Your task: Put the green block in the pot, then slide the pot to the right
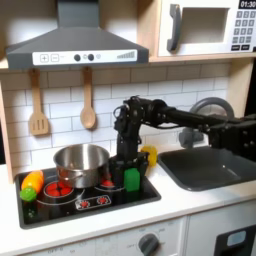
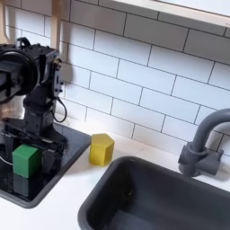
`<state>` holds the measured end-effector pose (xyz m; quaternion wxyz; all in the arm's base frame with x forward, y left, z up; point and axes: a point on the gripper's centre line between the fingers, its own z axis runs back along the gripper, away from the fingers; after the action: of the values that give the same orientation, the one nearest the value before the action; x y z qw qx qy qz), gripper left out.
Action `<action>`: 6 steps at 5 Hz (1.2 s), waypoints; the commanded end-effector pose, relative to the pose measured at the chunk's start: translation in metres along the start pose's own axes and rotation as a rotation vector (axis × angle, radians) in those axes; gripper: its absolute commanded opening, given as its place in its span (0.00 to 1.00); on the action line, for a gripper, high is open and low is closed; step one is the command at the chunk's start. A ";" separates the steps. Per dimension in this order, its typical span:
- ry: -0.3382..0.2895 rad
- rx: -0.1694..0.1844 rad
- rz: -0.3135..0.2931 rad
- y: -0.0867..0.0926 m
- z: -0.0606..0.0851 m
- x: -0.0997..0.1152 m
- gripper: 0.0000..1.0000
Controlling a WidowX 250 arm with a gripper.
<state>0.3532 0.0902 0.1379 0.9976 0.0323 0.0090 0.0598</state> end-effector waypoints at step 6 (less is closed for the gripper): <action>-0.010 -0.062 -0.076 -0.001 -0.003 -0.023 0.00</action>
<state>0.3312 0.0869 0.1344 0.9997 0.0030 0.0038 0.0222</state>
